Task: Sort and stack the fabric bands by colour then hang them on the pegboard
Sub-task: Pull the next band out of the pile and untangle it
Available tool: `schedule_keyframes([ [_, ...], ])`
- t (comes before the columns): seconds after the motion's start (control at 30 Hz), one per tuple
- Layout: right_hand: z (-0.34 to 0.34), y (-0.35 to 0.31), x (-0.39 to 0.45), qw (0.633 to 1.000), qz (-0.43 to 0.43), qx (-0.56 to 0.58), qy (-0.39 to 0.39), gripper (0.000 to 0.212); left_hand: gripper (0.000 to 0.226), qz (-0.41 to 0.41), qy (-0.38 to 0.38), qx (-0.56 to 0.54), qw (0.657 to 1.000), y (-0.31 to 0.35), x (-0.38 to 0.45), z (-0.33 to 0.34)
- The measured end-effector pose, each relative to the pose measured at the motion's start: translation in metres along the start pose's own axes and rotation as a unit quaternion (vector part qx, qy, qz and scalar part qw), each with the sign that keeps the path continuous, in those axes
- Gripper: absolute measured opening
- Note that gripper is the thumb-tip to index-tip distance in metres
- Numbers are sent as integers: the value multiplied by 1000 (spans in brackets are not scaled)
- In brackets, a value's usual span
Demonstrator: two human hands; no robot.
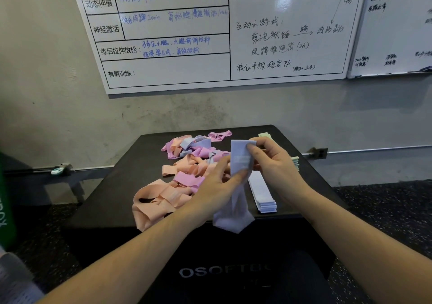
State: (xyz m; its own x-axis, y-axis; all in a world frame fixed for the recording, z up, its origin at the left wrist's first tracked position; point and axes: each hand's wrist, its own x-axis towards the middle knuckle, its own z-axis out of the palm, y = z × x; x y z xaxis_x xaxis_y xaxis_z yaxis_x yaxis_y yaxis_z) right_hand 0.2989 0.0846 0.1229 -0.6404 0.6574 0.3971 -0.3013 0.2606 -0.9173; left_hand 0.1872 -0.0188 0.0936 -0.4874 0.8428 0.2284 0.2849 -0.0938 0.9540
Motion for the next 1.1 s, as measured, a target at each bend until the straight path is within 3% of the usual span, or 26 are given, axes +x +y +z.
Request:
schedule_keyframes([
  [0.17, -1, 3, 2, 1000, 1, 10, 3, 17, 15, 35, -10, 65, 997, 0, 0, 0],
  [0.4, 1, 13, 1, 999, 40, 27, -5, 9, 22, -2, -3, -15, 1000, -4, -5, 12],
  [0.5, -1, 21, -6, 997, 75, 23, -2, 25, 17, -20, 26, -20, 999, -5, -7, 11],
  [0.63, -7, 36, -24, 990, 119, -5, -76, 41, 11, -39, 97, -86, 991, -6, -1, 8],
  [0.77, -8, 45, -38, 984, 121, -73, -111, 15, 16, -67, 148, -115, 980, -11, 5, 5],
  [0.83, -9, 47, -38, 985, 118, -74, -101, 12, 23, -111, 138, -160, 971, -8, 3, 10],
  [0.9, -8, 46, -38, 986, 124, -61, -97, 12, 53, -195, 102, -252, 942, -8, 0, 14],
  [0.93, -8, 46, -36, 986, 126, -59, -96, 11, 55, -219, 80, -264, 936, -7, -5, 15],
  [1.0, -9, 48, -34, 987, 120, -60, -87, 9, 34, -203, 41, -244, 947, -12, -13, 17],
  [1.1, -9, 50, -34, 989, 112, -50, -79, 13, 23, -165, 67, -197, 964, -17, -19, 19],
])
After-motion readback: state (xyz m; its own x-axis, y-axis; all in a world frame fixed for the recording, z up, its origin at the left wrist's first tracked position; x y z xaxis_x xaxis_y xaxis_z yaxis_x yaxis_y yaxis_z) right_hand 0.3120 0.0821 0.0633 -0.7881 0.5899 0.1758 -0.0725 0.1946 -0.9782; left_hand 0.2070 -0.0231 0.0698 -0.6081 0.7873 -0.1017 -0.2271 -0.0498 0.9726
